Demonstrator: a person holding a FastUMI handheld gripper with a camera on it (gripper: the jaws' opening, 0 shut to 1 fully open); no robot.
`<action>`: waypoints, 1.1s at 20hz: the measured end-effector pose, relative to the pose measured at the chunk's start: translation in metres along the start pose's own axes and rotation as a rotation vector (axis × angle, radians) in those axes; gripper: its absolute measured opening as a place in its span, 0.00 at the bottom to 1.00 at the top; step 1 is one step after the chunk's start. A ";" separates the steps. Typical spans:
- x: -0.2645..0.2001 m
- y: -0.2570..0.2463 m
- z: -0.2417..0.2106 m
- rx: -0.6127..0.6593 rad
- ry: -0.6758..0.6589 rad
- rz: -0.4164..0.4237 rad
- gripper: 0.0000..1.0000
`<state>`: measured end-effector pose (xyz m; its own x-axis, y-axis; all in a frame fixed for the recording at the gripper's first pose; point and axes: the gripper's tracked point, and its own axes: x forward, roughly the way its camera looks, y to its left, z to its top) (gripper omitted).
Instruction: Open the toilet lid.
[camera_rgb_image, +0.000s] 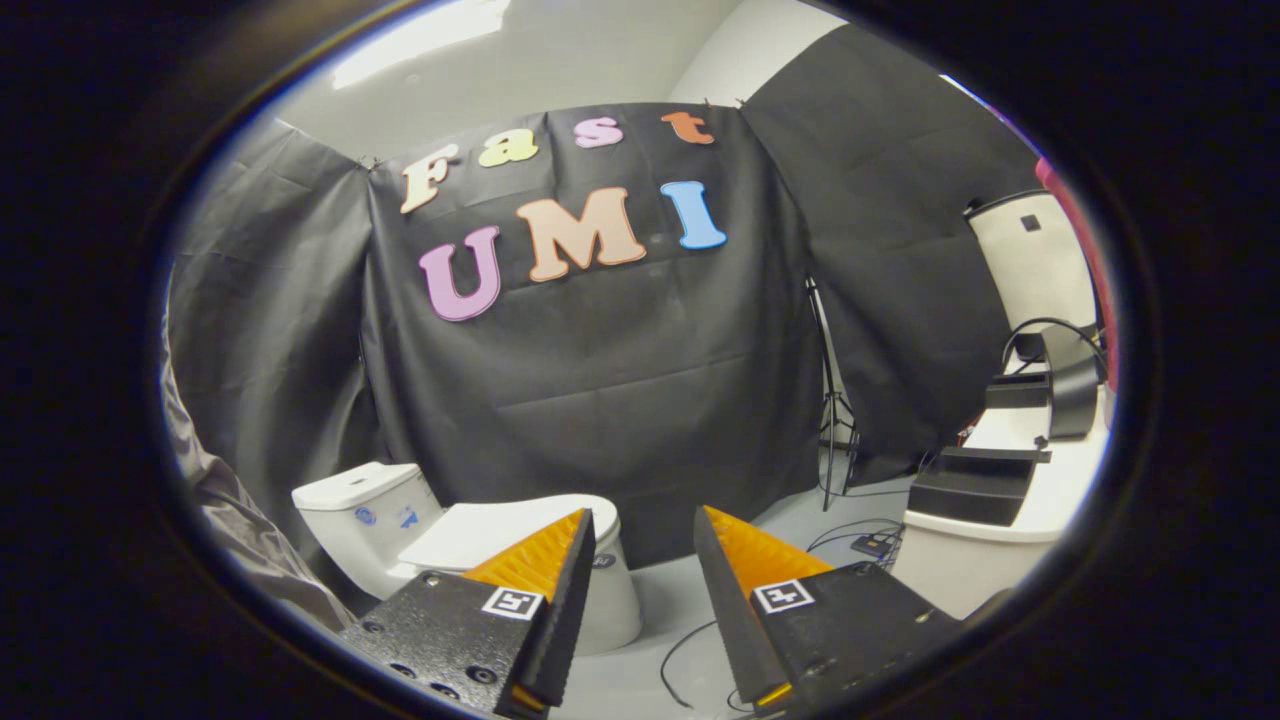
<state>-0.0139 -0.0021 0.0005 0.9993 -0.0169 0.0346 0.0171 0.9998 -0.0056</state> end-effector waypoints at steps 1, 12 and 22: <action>0.001 0.000 0.000 0.000 0.000 -0.001 0.62; 0.000 0.000 0.001 0.003 -0.008 0.000 0.62; 0.021 -0.022 0.007 0.113 0.008 -0.096 0.62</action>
<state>0.0061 -0.0242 0.0081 0.9935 -0.1118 0.0212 0.1089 0.9880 0.1094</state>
